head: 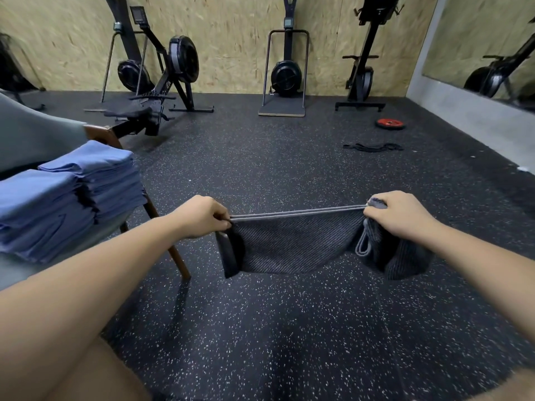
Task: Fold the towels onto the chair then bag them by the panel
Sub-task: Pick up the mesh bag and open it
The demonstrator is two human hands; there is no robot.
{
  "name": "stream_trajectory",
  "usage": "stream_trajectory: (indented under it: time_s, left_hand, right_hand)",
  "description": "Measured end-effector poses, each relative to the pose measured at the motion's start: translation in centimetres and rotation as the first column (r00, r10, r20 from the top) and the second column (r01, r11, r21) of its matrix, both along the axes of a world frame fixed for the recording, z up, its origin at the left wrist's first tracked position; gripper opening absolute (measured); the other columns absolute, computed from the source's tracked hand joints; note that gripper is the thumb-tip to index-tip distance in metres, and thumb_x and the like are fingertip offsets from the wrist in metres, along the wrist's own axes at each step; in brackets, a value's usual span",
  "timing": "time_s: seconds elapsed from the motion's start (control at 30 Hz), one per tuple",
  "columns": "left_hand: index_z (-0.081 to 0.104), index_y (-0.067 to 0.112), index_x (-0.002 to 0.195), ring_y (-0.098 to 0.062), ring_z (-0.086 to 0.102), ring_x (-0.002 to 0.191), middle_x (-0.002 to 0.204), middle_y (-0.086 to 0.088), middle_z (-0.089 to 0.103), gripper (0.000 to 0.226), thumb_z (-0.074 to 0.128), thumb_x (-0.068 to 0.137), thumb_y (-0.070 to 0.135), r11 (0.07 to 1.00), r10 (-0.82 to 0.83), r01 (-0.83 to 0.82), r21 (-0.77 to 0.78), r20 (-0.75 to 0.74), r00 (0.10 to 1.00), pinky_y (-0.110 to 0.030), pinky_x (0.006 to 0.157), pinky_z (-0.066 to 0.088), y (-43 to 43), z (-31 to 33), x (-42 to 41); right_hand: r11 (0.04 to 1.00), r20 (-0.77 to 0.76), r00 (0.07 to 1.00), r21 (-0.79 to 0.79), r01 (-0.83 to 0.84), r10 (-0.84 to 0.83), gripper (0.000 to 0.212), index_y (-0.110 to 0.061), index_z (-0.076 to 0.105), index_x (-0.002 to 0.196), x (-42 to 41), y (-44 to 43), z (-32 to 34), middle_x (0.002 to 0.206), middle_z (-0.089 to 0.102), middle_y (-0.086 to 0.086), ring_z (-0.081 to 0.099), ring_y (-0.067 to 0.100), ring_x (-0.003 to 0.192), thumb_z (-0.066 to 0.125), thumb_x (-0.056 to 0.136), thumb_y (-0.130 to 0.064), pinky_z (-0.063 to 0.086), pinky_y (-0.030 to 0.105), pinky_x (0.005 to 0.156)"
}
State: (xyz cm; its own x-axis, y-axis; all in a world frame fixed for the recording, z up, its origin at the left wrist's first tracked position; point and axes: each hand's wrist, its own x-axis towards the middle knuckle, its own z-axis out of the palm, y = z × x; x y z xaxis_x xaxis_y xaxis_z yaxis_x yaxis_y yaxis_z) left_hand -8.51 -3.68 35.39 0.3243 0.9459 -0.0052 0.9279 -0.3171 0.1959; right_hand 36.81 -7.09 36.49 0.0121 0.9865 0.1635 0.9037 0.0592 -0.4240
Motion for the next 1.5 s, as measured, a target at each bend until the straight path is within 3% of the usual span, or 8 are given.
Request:
stream_trajectory:
  time_s: [0.13, 0.37, 0.73, 0.87, 1.03, 1.2, 1.33, 1.5]
  left_hand:
    - [0.079, 0.035, 0.096, -0.002, 0.063, 0.082, 0.087, 0.019, 0.072, 0.003, 0.077, 0.095, 0.037, 1.000, -0.027, 0.027, 0.007, -0.008, 1.000, -0.017, 0.069, 0.040, 0.0, 0.3, -0.5]
    - [0.078, 0.039, 0.090, -0.008, 0.067, 0.086, 0.086, 0.019, 0.073, 0.007, 0.081, 0.087, 0.034, 1.000, 0.025, -0.025, 0.006, -0.017, 1.000, -0.030, 0.083, 0.054, 0.3, 0.3, -1.6]
    - [0.070, 0.031, 0.110, 0.000, 0.063, 0.082, 0.092, 0.017, 0.071, 0.008, 0.071, 0.103, 0.035, 0.993, 0.055, -0.083, 0.086, 0.281, 0.958, -0.020, 0.066, 0.045, -0.7, 1.1, 0.1]
    - [0.068, 0.032, 0.095, -0.017, 0.070, 0.084, 0.090, 0.011, 0.073, 0.013, 0.066, 0.105, 0.041, 0.995, 0.062, -0.087, 0.057, 0.350, 0.935, -0.040, 0.074, 0.057, -1.2, 1.4, 1.4]
    - [0.070, 0.029, 0.093, -0.005, 0.052, 0.056, 0.080, 0.008, 0.072, 0.017, 0.068, 0.104, 0.040, 0.997, 0.073, -0.069, -0.026, 0.508, 0.858, -0.025, 0.052, 0.041, -2.1, 1.7, 3.7]
    - [0.076, 0.023, 0.093, -0.003, 0.060, 0.068, 0.082, 0.009, 0.078, 0.016, 0.078, 0.098, 0.039, 0.993, 0.046, 0.035, -0.115, 0.629, 0.776, -0.027, 0.070, 0.048, -3.7, 2.2, 6.5]
    - [0.072, 0.025, 0.093, -0.008, 0.050, 0.066, 0.072, 0.013, 0.065, 0.017, 0.082, 0.094, 0.040, 0.987, 0.007, 0.100, -0.126, 0.657, 0.754, -0.030, 0.068, 0.040, -4.6, 2.2, 8.3]
    - [0.069, 0.031, 0.103, -0.009, 0.055, 0.066, 0.077, 0.008, 0.071, 0.017, 0.083, 0.094, 0.033, 0.972, -0.042, 0.188, -0.143, 0.680, 0.732, -0.031, 0.067, 0.044, -5.6, 2.8, 9.4]
  right_hand:
    - [1.000, -0.017, 0.999, -0.013, 0.027, -0.027, 0.033, -0.010, 0.060, 0.070, 0.2, -0.1, 0.0, 0.071, 0.067, 0.008, 0.059, 0.023, 0.072, 0.066, 0.095, -0.031, 0.041, 0.033, 0.066]
    - [0.996, 0.000, 0.999, -0.073, 0.044, -0.044, 0.034, -0.001, 0.064, 0.082, 0.7, 0.2, -1.0, 0.078, 0.070, 0.014, 0.066, 0.032, 0.082, 0.064, 0.095, -0.032, 0.042, 0.037, 0.067]
    - [0.990, -0.079, 0.992, -0.110, 0.089, -0.098, 0.032, 0.001, 0.068, 0.089, -0.6, 0.2, -1.1, 0.087, 0.073, 0.014, 0.066, 0.032, 0.087, 0.064, 0.095, -0.030, 0.048, 0.037, 0.075]
    - [0.985, -0.112, 0.985, -0.121, 0.119, -0.132, 0.033, 0.001, 0.069, 0.090, -0.7, 0.3, -1.2, 0.090, 0.074, 0.015, 0.063, 0.030, 0.083, 0.066, 0.095, -0.032, 0.045, 0.036, 0.071]
    - [0.990, -0.199, 0.975, -0.119, 0.073, -0.096, 0.013, -0.026, 0.079, 0.093, -2.2, -0.5, -1.2, 0.099, 0.076, -0.004, 0.066, 0.019, 0.097, 0.072, 0.095, -0.037, 0.044, 0.035, 0.079]
    - [0.996, -0.214, 0.976, -0.083, 0.031, -0.048, 0.019, -0.031, 0.078, 0.094, -5.3, -1.5, -0.7, 0.101, 0.075, -0.009, 0.068, 0.014, 0.097, 0.084, 0.086, -0.047, 0.048, 0.031, 0.082]
    - [0.972, -0.465, 0.885, -0.208, -0.109, 0.000, 0.021, -0.024, 0.074, 0.107, -8.3, -3.0, 0.2, 0.088, 0.079, 0.005, 0.073, 0.015, 0.068, 0.085, 0.092, -0.034, 0.052, 0.030, 0.058]
    - [0.896, -0.753, 0.658, -0.280, -0.343, 0.016, 0.026, -0.016, 0.064, 0.129, -11.4, -4.2, 1.8, 0.089, 0.075, 0.017, 0.066, 0.016, 0.065, 0.070, 0.104, -0.014, 0.051, 0.026, 0.052]
